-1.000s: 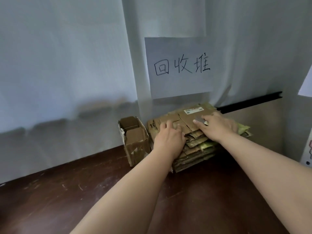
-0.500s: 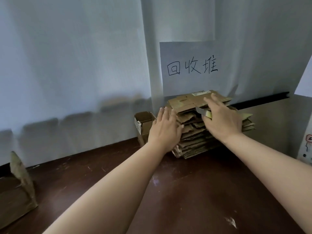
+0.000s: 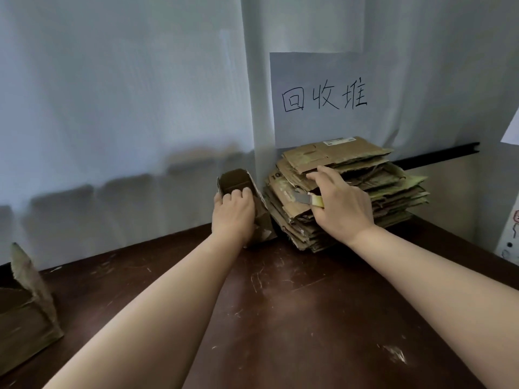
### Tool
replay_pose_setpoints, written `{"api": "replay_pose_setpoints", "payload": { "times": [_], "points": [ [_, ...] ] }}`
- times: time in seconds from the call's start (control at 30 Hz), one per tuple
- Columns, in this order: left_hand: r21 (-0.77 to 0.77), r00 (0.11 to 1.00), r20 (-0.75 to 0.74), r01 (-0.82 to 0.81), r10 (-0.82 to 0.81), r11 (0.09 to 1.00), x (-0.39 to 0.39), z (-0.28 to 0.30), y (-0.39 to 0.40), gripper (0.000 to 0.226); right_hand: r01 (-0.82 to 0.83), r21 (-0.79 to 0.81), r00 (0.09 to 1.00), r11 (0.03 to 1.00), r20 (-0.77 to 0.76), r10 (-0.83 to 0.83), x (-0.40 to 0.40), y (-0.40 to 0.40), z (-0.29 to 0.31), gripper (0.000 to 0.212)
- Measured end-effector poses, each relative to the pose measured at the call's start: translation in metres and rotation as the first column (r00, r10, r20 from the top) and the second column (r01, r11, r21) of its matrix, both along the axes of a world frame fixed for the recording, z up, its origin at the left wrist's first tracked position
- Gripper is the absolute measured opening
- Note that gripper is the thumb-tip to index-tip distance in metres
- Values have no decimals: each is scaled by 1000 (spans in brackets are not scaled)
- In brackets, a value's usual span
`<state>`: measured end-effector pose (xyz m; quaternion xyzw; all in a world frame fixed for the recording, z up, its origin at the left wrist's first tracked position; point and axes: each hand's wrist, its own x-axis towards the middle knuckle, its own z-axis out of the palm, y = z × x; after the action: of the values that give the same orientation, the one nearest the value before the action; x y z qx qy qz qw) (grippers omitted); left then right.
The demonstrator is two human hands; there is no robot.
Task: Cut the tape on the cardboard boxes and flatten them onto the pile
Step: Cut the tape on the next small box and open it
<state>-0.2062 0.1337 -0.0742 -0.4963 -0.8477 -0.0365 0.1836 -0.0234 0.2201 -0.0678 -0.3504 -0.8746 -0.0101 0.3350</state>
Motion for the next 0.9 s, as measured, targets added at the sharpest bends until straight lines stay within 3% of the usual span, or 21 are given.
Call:
{"api": "replay_pose_setpoints", "payload": {
  "times": [0.1,0.27,0.33,0.43,0.5,0.57,0.6,0.63,0.7,0.73,0.83,0.9],
  "points": [
    [108,999,15,51,-53,993,-12,1,-26,40,-46,45,999,998,-5,46,1,-12,0,43],
    [227,947,205,198,-245,954,-23,11,-95,44,-158,3,987,987,-16,158,-6,-54,2,36],
    [262,824,433,274,-367,925,-26,14,-128,44,-179,-150,983,972,18,184,-12,-72,-7,36],
    [322,439,768,364,-466,874,-19,23,-175,49,-157,-423,984,893,8,177,-18,-95,-17,56],
    [312,361,814,389,-455,866,-13,24,-198,47,-175,-521,981,836,-22,192,-22,-107,-21,65],
    [340,328,830,342,-451,876,-13,14,-217,42,-177,-557,977,811,0,213,-26,-118,-27,61],
    [367,370,811,278,-452,888,-15,5,-226,41,-162,-565,976,809,29,215,-28,-124,-30,54],
    [398,478,763,185,-436,899,-23,-7,-234,41,-145,-567,975,811,56,214,-29,-130,-33,50],
    [391,754,610,-19,-244,920,-39,-29,-249,43,-129,-561,975,818,80,209,-31,-141,-35,50],
    [383,812,566,-105,-143,918,-44,-37,-254,45,-134,-560,975,818,74,211,-32,-146,-35,49],
    [403,829,559,-260,-10,877,-47,-42,-261,52,-159,-562,975,812,41,220,-36,-158,-35,47],
    [423,867,499,-221,-22,879,-43,-32,-263,49,-146,-555,980,819,32,196,-38,-164,-36,48]
  ]
}}
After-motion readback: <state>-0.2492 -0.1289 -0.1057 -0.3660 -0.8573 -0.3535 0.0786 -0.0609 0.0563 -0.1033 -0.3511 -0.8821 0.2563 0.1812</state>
